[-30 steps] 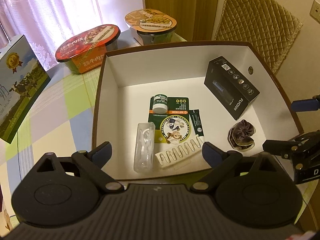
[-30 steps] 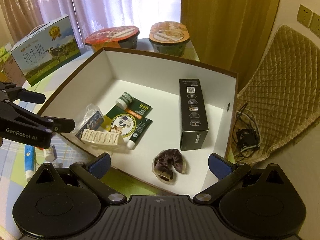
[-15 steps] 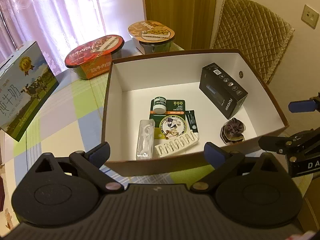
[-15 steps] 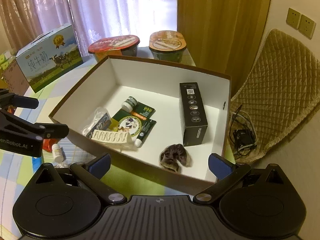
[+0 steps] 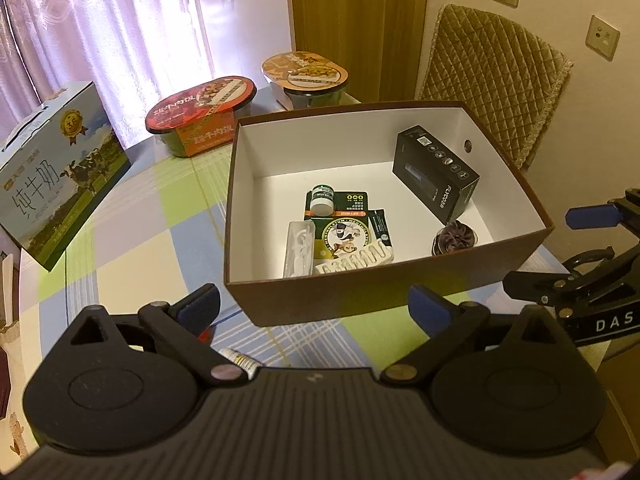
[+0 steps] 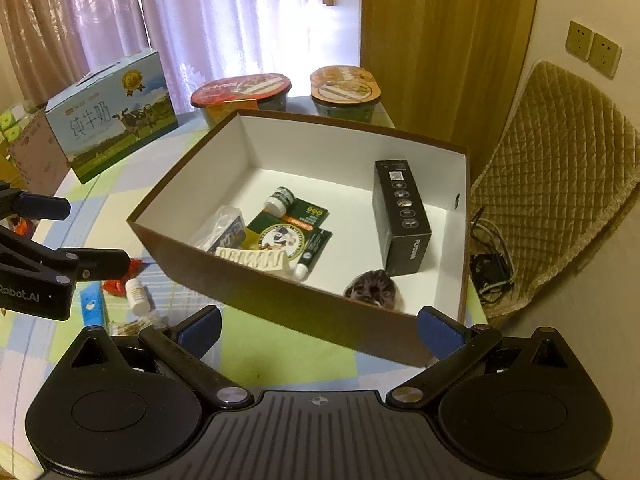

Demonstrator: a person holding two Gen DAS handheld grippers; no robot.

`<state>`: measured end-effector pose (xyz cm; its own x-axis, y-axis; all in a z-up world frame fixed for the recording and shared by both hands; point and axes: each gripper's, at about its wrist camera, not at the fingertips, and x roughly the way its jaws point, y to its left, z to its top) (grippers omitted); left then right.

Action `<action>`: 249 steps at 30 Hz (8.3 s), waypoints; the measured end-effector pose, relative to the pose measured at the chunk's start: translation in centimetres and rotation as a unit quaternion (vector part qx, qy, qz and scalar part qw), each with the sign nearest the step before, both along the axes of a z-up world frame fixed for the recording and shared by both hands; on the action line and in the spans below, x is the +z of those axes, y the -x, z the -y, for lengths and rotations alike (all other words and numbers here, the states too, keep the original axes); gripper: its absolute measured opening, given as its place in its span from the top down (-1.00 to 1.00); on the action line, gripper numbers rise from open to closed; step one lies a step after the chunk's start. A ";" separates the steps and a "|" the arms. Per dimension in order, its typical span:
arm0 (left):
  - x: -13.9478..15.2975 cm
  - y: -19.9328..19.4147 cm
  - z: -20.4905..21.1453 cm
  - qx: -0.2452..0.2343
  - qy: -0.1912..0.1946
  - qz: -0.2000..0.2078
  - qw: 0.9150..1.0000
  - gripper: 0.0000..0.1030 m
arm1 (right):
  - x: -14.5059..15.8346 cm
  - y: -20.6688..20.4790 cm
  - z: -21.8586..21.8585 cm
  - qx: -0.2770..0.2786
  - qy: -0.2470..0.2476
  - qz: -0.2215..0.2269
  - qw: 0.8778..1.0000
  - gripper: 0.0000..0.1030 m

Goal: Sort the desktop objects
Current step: 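Withdraw both tools from the brown box, then move both tools toward the blue tube and cotton-swab bag, then grasp the blue tube with the left tool while the right tool grasps the cotton-swab bag, then carry the blue tube over the brown box while the right tool carries the swab bag, then lower the blue tube into the box while the right tool lowers the swab bag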

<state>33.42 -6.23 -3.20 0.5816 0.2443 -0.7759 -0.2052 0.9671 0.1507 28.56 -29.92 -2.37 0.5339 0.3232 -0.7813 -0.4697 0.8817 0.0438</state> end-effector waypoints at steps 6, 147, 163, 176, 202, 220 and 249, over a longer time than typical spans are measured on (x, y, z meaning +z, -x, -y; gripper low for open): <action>0.4 1.8 -0.4 -0.001 0.001 0.002 1.000 -0.92 | 0.1 1.6 -1.0 0.004 -0.002 -0.001 1.000 -0.96; -13.6 12.4 -9.4 0.128 0.063 -0.131 0.981 0.43 | -14.4 4.8 -5.2 0.133 0.036 -0.069 0.988 -0.69; -12.2 13.8 -8.0 0.149 0.087 -0.103 0.980 0.45 | -13.7 5.6 -5.7 0.162 0.059 -0.057 0.983 -0.30; -8.9 13.0 -5.0 0.115 0.085 -0.056 0.988 0.45 | -9.7 5.5 -3.2 0.138 0.022 -0.054 0.989 -0.30; -3.5 8.5 -0.1 0.038 0.075 0.008 0.996 0.45 | -4.6 3.4 1.0 0.127 -0.029 -0.027 0.991 -0.30; -0.1 -0.9 1.5 0.002 0.079 0.058 0.995 0.45 | -0.8 -6.2 1.7 0.145 -0.033 0.041 0.988 -0.30; -7.6 -17.3 -2.7 0.129 0.109 -0.012 0.986 0.45 | -7.4 -21.0 -3.8 0.301 0.063 0.008 0.952 -0.30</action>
